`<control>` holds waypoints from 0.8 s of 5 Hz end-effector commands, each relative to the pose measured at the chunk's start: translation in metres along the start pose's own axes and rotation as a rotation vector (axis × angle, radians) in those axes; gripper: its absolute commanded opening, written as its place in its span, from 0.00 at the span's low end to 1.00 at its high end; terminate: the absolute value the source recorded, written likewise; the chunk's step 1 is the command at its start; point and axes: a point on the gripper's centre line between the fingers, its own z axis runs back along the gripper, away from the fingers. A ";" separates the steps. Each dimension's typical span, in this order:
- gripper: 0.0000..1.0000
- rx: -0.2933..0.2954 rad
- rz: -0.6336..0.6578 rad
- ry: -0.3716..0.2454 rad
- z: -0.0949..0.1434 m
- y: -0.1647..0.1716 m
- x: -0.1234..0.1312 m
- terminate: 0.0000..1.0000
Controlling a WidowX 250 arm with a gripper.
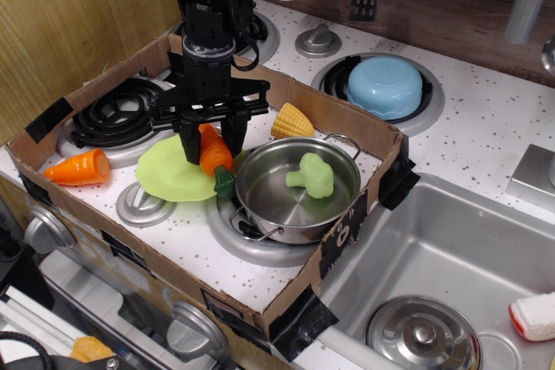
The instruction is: Take carrot off plate
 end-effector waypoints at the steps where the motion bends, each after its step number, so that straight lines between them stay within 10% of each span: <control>1: 0.00 0.008 -0.105 -0.071 0.042 0.001 0.022 0.00; 3: 0.00 0.070 -0.256 -0.110 0.066 0.009 0.036 0.00; 4: 0.00 0.074 -0.481 -0.231 0.063 0.015 0.043 0.00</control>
